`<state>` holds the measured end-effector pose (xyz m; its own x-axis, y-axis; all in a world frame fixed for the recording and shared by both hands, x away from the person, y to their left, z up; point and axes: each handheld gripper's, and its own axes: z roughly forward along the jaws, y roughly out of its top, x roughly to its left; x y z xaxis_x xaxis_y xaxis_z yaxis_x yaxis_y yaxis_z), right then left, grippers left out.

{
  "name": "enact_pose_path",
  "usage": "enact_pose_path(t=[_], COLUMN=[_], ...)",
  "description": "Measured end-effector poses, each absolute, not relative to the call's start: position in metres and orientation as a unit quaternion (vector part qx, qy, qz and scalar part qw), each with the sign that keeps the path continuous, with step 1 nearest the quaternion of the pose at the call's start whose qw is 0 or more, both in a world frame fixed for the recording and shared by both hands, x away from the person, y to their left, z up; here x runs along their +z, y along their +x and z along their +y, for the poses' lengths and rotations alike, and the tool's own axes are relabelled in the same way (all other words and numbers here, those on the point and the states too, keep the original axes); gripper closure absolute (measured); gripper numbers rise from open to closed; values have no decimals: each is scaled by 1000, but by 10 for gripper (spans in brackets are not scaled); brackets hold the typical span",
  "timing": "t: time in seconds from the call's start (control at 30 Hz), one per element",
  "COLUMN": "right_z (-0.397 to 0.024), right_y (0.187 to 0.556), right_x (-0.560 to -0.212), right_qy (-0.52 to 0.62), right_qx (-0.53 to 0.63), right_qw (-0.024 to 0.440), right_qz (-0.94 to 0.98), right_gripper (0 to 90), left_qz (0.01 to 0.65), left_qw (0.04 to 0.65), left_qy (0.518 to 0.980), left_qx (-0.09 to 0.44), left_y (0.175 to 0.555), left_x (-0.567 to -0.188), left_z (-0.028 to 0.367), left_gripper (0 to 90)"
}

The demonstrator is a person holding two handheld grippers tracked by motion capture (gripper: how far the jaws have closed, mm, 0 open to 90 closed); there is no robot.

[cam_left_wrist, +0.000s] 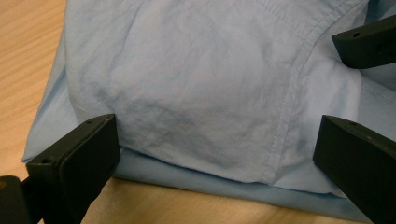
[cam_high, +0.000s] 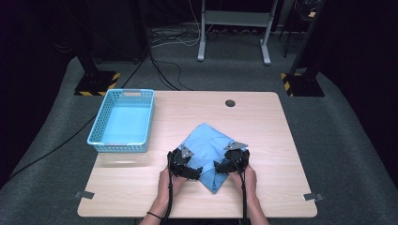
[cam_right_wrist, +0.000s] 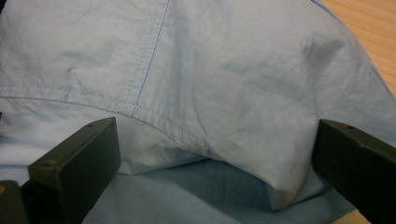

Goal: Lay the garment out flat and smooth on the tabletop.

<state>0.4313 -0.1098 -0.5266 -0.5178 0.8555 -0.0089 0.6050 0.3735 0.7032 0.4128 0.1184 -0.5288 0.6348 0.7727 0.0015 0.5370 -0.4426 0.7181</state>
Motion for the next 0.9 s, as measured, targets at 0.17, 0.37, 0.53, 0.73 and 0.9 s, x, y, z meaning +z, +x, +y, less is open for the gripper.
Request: enact_pose_path(t=[0.17,0.37,0.53,0.73,0.9], right_z=[-111,-111,-111,-112,-113], right_y=[422,410,401,395,389], right_x=[-527,-527,-527,-528,-528], right_qy=[452,451,447,447,443], right_qx=[330,332,332,333,332], right_qw=[190,195,193,191,189], right_qz=[807,805,808,808,811], right_gripper=[4,8,9,9,10], left_qz=[391,389,386,387,386], left_qw=[353,353,354,354,354], left_qy=[834,835,836,835,836], left_qx=[166,165,164,164,164], left_y=[402,394,386,378,374], left_x=[-529,-529,-529,-529,-529], left_z=[117,115,114,113,112], left_gripper=[5,5,5,5,5])
